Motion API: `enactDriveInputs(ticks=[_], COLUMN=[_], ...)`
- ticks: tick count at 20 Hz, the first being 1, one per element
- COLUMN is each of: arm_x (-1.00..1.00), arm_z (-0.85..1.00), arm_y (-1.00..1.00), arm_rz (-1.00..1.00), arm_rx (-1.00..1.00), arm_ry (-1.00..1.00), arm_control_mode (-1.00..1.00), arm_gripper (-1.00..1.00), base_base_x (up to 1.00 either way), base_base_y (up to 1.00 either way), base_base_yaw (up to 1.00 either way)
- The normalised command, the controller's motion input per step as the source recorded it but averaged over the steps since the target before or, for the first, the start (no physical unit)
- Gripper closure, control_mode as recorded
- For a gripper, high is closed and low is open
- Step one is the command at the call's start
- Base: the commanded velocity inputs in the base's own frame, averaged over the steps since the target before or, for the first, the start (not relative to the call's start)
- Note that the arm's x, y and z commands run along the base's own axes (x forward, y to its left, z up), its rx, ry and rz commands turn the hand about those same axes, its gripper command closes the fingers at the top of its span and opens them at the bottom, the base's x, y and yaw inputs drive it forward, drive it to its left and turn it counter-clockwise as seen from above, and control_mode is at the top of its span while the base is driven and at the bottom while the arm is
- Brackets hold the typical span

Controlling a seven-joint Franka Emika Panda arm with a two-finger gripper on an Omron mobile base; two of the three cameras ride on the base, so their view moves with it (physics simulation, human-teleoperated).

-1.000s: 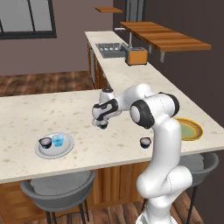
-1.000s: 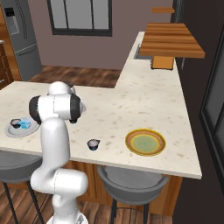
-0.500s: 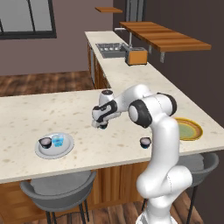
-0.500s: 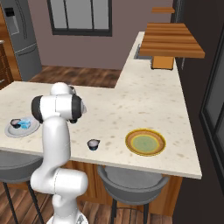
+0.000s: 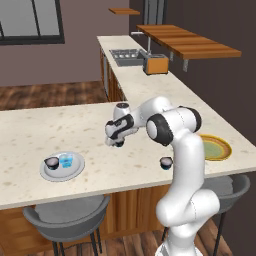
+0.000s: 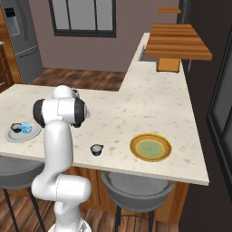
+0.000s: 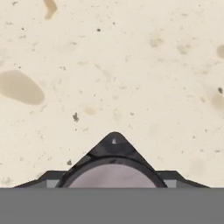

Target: Place two yogurt containers on each plate.

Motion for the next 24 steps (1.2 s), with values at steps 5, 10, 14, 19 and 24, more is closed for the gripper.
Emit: enactDriveInputs(ticks=[5, 10, 14, 19, 24], arm_x=[-0.47, -0.85, -0.86, -0.83, -0.5], arm_z=[0.22, 0.37, 0.24, 0.22, 0.37], arm_y=[-0.43, -0.64, -0.78, -0.83, -0.8], arm_rz=[-0.11, -0.14, -0.12, -0.1, -0.22], arm_rx=[0.01, 0.02, 0.0, 0.0, 0.0], arm_ry=[0.07, 0.0, 0.0, -0.01, 0.05], arm_control_mode=[-1.0, -1.0, -1.0, -1.0, -1.0], arm_gripper=[1.0, 1.0, 1.0, 1.0, 1.0], base_base_x=[0.0, 0.0, 0.0, 0.0, 0.0], base_base_y=[0.0, 0.0, 0.0, 0.0, 0.0], base_base_yaw=[0.0, 0.0, 0.0, 0.0, 0.0])
